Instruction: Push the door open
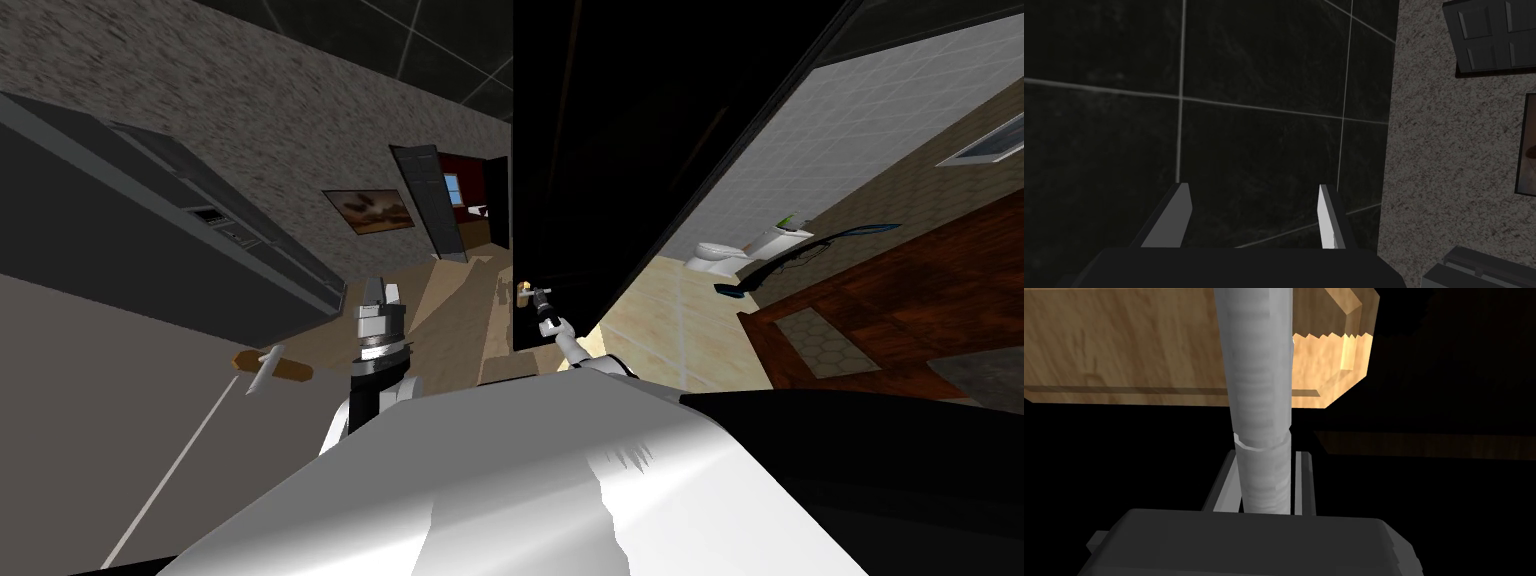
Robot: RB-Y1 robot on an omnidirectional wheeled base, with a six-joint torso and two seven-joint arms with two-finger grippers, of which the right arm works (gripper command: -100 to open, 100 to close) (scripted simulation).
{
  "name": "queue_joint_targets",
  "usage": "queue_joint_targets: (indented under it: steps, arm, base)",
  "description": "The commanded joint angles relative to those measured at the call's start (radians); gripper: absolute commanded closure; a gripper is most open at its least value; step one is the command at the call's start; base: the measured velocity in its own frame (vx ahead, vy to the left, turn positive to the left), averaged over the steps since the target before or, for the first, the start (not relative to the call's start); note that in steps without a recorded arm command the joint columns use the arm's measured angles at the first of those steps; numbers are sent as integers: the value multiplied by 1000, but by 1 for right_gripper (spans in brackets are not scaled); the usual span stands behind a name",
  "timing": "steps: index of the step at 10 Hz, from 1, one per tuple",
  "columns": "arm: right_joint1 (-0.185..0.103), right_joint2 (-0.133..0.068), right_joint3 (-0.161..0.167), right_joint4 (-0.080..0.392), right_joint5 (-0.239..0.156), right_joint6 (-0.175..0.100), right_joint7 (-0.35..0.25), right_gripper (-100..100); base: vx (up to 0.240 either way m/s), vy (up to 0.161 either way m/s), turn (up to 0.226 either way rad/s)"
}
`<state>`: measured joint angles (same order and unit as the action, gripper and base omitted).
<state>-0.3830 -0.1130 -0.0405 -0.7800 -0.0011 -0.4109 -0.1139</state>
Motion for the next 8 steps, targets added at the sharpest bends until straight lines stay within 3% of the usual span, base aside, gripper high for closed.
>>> queue_joint_targets:
  steps: [1, 8]
  arm:
    - [-14, -9, -15, 7, -5, -3, 3, 100]
    - [-14, -31, -95, 20, -27, -5, 32, 100]
  base:
    - [149, 80, -48]
    - [158, 135, -75]
